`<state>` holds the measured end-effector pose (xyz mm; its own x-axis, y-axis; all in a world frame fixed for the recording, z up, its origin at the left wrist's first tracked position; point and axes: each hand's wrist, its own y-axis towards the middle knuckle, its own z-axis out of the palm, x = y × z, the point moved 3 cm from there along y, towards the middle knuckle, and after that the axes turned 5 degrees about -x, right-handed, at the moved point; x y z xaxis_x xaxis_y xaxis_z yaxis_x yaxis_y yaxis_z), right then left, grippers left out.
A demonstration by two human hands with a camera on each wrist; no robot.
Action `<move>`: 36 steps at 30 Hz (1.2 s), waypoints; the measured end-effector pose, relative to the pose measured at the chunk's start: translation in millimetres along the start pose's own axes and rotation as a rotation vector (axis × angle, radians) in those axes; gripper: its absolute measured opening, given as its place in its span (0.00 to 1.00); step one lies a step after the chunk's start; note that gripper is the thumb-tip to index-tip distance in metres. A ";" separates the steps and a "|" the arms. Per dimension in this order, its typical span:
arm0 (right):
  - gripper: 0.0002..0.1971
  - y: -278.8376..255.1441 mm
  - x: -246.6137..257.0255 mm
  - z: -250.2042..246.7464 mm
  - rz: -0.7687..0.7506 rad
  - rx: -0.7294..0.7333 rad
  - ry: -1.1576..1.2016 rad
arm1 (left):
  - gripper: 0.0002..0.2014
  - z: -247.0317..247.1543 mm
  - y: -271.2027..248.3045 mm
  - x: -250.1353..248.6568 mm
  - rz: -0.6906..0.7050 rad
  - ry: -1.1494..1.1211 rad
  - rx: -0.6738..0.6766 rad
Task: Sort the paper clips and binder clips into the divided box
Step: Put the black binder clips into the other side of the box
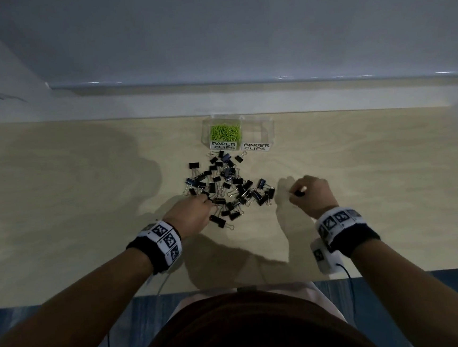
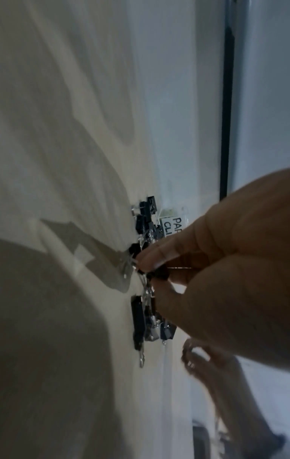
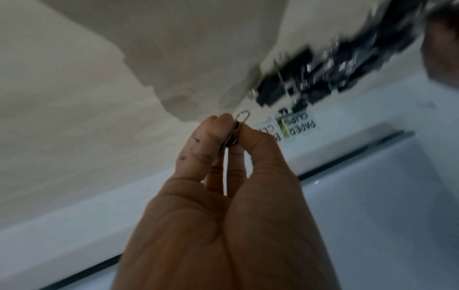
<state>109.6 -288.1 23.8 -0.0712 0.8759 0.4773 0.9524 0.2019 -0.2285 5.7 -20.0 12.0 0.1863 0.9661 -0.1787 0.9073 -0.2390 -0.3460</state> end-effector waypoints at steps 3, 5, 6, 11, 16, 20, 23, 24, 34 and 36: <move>0.02 32.1 30.5 -21.6 -0.016 -0.087 0.099 | 0.12 -11.7 7.8 6.7 0.009 0.000 0.044; 0.03 57.5 55.4 -36.8 -0.047 -0.128 0.109 | 0.09 -28.7 14.1 8.5 -0.044 -0.091 0.012; 0.04 70.0 68.1 -43.1 -0.064 -0.147 0.111 | 0.09 -40.6 18.8 7.7 -0.081 -0.181 -0.026; 0.10 115.9 106.8 -47.1 -0.048 -0.091 0.119 | 0.07 -108.6 79.2 -5.4 -0.204 -0.583 -0.324; 0.11 106.3 90.5 -43.0 -0.062 -0.112 0.049 | 0.08 -141.1 162.9 -24.4 -0.253 -0.588 -0.398; 0.16 64.0 67.9 -15.5 -0.090 0.028 0.027 | 0.09 -136.3 181.6 -31.7 -0.275 -0.512 -0.319; 0.12 42.2 58.8 9.8 -0.178 0.168 -0.069 | 0.09 -125.5 167.1 -33.1 -0.186 -0.440 -0.359; 0.11 38.3 59.8 14.8 -0.216 0.191 -0.093 | 0.08 -119.0 156.0 -31.9 -0.152 -0.435 -0.369; 0.09 38.2 72.2 43.0 -0.263 0.177 -0.263 | 0.22 -35.1 94.5 -6.7 -0.001 -0.170 -0.073; 0.06 41.6 69.3 37.9 -0.219 0.145 -0.175 | 0.20 -33.1 94.9 -8.0 -0.008 -0.174 -0.084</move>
<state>133.1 -202.4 15.2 -0.3321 0.8640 0.3785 0.8572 0.4439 -0.2612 102.8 -47.2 11.1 0.1175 0.9347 -0.3353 0.9382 -0.2152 -0.2710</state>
